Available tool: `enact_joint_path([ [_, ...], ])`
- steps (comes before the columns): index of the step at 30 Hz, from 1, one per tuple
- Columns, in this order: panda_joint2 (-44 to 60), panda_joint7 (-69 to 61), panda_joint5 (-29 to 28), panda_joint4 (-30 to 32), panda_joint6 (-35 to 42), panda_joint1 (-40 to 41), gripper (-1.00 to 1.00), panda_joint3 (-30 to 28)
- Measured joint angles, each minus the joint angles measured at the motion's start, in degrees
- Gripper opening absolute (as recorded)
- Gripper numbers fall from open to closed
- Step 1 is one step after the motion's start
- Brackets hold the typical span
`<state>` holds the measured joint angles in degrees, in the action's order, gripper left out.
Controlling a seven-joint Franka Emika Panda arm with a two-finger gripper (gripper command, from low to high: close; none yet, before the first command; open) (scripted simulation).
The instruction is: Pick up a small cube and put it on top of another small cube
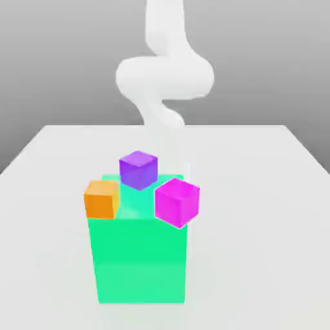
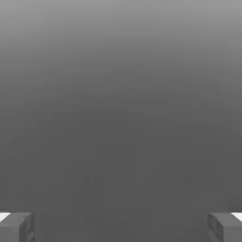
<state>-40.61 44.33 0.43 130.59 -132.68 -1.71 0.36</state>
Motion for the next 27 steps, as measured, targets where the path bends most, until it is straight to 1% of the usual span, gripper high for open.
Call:
enact_joint_path([
  [9,19.0,-5.3,1.2,-4.4,-3.1,-5.4,0.0,2.4],
  [15,31.5,-7.9,0.9,-7.2,-5.2,-8.1,0.0,5.1],
  [21,44.0,-9.5,-1.2,-10.1,-7.3,-12.3,0.0,7.3],
  [27,56.6,-10.2,-4.5,-12.9,-9.3,-15.6,0.0,8.7],
])
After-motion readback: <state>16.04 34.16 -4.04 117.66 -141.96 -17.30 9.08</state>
